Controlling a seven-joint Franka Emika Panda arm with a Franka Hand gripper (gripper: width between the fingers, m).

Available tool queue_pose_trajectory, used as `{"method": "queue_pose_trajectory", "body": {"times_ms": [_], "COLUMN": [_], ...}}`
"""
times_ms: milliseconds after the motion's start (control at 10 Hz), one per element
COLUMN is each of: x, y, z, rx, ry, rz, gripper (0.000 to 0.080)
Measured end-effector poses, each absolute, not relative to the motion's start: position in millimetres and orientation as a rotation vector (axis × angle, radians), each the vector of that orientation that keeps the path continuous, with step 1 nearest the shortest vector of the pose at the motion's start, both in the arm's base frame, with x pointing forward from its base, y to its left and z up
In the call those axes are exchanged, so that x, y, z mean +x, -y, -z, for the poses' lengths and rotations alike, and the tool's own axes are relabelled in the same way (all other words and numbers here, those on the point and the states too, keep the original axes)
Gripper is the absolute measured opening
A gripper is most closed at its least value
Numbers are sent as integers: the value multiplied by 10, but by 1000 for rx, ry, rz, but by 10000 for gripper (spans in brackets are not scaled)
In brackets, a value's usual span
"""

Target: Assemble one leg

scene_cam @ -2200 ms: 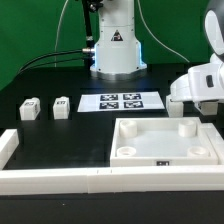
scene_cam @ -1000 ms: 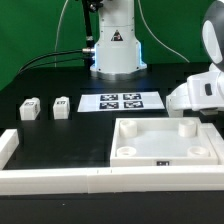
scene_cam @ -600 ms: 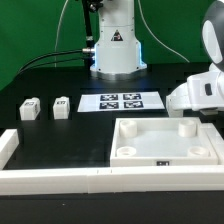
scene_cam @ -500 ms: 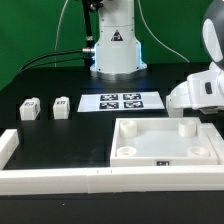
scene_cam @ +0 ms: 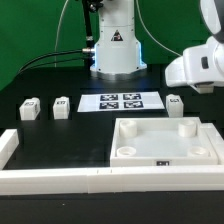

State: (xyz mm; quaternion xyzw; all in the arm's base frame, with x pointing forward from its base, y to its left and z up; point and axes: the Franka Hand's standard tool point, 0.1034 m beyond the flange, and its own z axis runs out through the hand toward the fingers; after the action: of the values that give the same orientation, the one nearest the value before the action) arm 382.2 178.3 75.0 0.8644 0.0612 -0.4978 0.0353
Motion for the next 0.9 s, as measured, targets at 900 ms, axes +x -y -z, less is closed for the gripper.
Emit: {"method": "queue_pose_trajectory", "body": {"times_ms": [900], "x": [4091], "y": [-1848], "z": [-729], "rx": [3061], "ry": [-184], "rz": [702], "gripper": [292]}}
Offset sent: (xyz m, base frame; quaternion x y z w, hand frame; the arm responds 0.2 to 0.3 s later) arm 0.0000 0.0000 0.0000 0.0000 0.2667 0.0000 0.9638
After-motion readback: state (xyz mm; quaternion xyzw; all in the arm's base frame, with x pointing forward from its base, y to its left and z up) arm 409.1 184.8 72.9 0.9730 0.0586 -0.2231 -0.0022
